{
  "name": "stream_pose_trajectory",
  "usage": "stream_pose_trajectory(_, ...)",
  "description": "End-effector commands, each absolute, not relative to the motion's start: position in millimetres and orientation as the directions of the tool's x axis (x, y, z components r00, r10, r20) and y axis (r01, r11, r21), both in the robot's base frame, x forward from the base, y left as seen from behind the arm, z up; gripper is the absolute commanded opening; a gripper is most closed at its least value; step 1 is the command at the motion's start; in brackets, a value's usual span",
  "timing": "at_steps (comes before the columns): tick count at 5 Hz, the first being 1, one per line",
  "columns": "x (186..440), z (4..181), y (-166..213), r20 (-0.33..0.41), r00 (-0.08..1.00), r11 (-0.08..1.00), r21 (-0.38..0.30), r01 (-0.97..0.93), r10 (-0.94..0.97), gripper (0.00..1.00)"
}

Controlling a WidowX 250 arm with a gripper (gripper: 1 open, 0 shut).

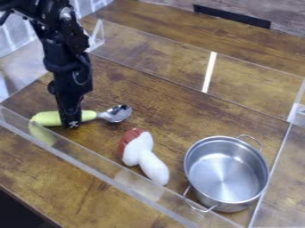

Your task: Move the green spoon to the right

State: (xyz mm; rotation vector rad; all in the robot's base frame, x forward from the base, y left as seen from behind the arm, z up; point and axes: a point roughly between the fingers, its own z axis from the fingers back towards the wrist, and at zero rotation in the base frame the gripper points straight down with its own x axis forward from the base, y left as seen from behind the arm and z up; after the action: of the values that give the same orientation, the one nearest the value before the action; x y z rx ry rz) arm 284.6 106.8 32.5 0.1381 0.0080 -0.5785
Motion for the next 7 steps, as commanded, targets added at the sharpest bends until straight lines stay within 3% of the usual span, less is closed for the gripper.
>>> stream_pose_trajectory(1,278.2,37.1,133.5,-0.04,0.893,0.884,0.125,0.45,-0.448,0.0)
stream_pose_trajectory(3,284.4,68.8,111.5,0.009,0.942,0.932,0.152,0.33,-0.335,0.0)
stream_pose_trajectory(7,309.7,125.3,66.3,0.128,0.984,0.984,0.14,0.109,-0.127,0.0)
